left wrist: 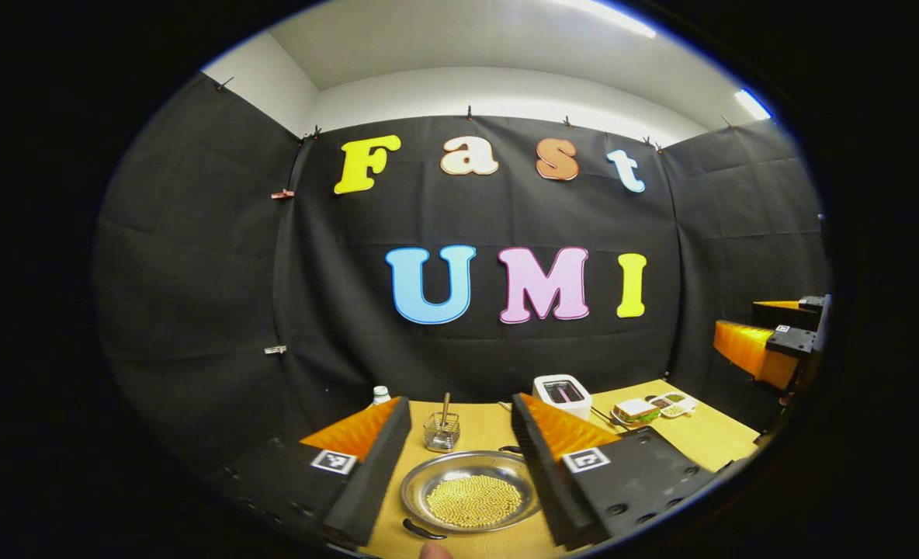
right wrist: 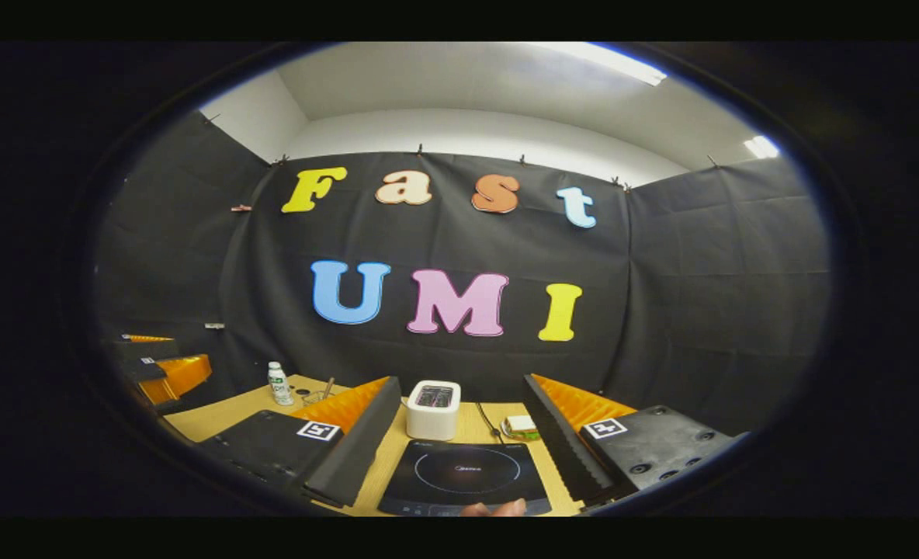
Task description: First push the handle of the pot to place it horizontally, then grasp the pot with both hands and set it on the induction cooktop.
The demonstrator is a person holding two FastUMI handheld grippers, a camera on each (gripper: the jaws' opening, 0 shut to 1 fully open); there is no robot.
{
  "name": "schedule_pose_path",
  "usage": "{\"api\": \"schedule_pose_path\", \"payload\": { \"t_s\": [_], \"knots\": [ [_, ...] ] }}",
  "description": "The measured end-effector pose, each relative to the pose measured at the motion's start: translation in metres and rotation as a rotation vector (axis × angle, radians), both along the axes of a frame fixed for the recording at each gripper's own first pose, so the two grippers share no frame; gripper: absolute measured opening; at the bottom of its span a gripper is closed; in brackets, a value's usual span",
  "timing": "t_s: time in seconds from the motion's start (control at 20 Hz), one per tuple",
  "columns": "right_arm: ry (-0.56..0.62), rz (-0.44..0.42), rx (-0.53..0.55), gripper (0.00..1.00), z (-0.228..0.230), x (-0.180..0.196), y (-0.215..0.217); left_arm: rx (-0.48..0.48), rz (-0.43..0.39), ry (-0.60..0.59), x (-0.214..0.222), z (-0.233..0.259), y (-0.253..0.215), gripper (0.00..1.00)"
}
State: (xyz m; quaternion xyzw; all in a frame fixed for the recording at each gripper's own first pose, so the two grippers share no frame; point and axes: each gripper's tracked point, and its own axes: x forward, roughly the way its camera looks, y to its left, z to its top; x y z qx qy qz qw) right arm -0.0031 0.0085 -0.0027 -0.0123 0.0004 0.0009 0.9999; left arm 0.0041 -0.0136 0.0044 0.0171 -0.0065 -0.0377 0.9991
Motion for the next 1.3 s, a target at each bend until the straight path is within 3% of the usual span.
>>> {"api": "schedule_pose_path", "payload": {
  "t_s": [0.15, 0.45, 0.8, 1.15, 1.3],
  "knots": [
    [-0.004, 0.002, -0.009, 0.98, 0.000, -0.003, -0.001, 0.018, -0.038, 0.053, -0.004, -0.013, -0.002, 0.06],
    [0.007, -0.015, -0.015, 0.98, -0.005, -0.010, -0.011, -0.003, -0.048, 0.272, -0.002, -0.066, -0.003, 0.05],
    [0.025, -0.026, -0.021, 0.98, -0.011, -0.009, -0.019, -0.047, -0.286, 0.711, -0.035, -0.176, -0.046, 0.05],
    [0.042, -0.028, -0.033, 0.97, -0.018, -0.009, -0.022, 0.023, -0.292, 1.094, -0.060, -0.280, -0.032, 0.05],
    [0.054, -0.030, -0.035, 0.98, -0.021, -0.009, -0.023, 0.057, -0.286, 1.149, -0.046, -0.307, -0.022, 0.05]
  ]
}}
